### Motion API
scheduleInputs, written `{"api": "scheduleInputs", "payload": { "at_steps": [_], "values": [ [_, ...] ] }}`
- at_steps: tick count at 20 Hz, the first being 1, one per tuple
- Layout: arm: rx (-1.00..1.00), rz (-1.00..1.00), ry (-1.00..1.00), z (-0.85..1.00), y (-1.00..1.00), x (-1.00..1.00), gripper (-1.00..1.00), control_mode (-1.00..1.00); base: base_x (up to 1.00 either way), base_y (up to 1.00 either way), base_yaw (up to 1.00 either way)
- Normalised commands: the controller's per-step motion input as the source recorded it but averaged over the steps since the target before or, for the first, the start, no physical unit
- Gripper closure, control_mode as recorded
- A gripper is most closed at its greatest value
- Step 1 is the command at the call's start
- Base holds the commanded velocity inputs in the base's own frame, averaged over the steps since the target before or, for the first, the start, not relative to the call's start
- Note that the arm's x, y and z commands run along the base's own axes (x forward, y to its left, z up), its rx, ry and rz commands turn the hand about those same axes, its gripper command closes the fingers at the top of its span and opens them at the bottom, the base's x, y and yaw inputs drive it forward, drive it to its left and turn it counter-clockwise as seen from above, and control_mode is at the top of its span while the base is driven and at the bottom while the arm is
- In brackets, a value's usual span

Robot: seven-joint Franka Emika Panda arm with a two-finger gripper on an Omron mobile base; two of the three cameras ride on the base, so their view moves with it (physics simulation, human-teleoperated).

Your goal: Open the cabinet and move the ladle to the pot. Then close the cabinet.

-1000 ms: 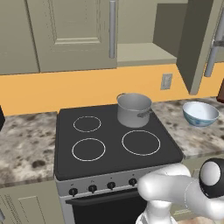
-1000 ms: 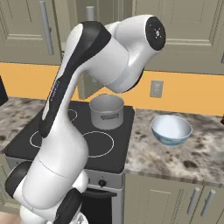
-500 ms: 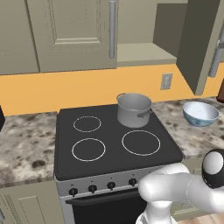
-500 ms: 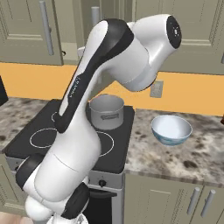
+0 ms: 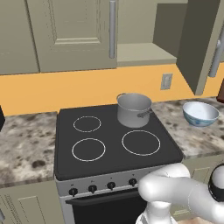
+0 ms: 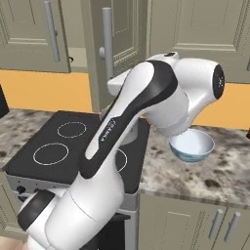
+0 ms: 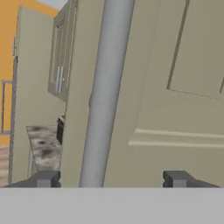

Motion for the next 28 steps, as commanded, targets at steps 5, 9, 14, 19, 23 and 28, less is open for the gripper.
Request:
{"api": "scheduleInputs", "payload": {
  "at_steps": [5,9,14,19,23,28],
  "values": [
    [0.00,-0.10,-0.13,0.02,0.42,-0.29,-1.00,-1.00,0.00,0.00,0.00],
    [0.00,-0.17,-0.09,0.01,0.62,-0.19,-1.00,-1.00,0.00,0.00,0.00],
    [0.00,-0.23,0.00,0.06,0.29,-0.30,-1.00,-1.00,0.00,0.00,0.00],
    [0.00,-0.23,0.00,0.03,0.27,-0.29,-1.00,-1.00,0.00,0.00,0.00],
    [0.00,-0.23,0.00,0.11,0.38,-0.21,-1.00,-1.00,0.00,0.00,0.00],
    [0.00,-0.24,0.00,0.06,0.52,-0.18,-1.00,-1.00,0.00,0.00,0.00]
  ]
}}
